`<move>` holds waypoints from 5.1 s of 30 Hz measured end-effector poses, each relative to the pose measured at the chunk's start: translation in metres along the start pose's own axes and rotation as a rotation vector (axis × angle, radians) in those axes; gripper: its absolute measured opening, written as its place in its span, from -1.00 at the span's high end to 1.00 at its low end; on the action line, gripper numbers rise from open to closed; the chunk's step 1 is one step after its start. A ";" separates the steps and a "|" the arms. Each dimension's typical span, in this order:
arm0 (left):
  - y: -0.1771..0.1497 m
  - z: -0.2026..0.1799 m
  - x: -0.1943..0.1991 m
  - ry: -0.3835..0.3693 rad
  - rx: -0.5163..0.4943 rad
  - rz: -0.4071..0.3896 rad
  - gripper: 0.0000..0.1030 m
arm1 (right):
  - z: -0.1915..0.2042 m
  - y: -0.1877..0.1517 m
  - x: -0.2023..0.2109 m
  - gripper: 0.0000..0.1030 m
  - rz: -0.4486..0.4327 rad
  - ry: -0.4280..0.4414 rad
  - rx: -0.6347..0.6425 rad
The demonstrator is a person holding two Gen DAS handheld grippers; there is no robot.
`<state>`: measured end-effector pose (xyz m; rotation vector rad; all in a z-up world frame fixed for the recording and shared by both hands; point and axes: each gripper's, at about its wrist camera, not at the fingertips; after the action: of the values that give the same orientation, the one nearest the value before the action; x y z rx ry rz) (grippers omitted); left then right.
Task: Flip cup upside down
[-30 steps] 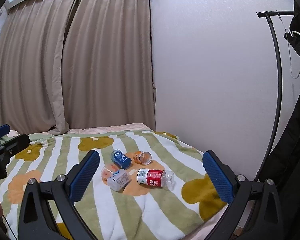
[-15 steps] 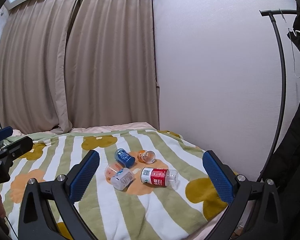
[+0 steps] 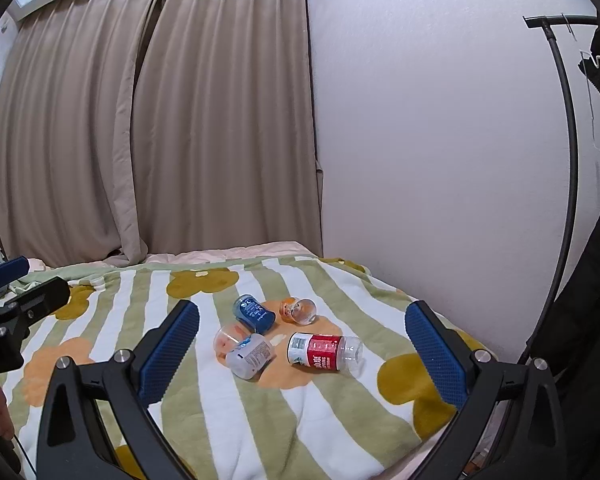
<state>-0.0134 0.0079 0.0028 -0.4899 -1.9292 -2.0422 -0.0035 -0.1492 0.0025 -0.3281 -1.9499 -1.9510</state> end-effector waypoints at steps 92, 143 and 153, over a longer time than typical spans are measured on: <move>0.008 -0.069 -0.441 -0.299 -0.414 1.186 -0.57 | -0.086 -0.030 -0.086 -1.00 0.128 0.000 -0.126; -0.076 -0.036 -0.282 -0.299 -0.715 1.134 -0.16 | -0.036 -0.012 -0.022 -1.00 0.056 0.074 -0.061; -0.030 0.011 -0.235 -0.297 -0.533 0.957 -0.79 | -0.014 0.022 -0.028 -1.00 0.119 0.252 0.184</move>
<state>0.1856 0.0150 -0.1257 -1.5426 -0.8709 -1.7924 0.0325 -0.1598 0.0111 -0.1372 -1.8813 -1.6371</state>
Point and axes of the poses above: each gripper's, at about its wrist camera, not at the fingertips, and x roughly against the way its jaws point, z to its left, y to its top, and after that the axes turned 13 degrees about z, right-handed
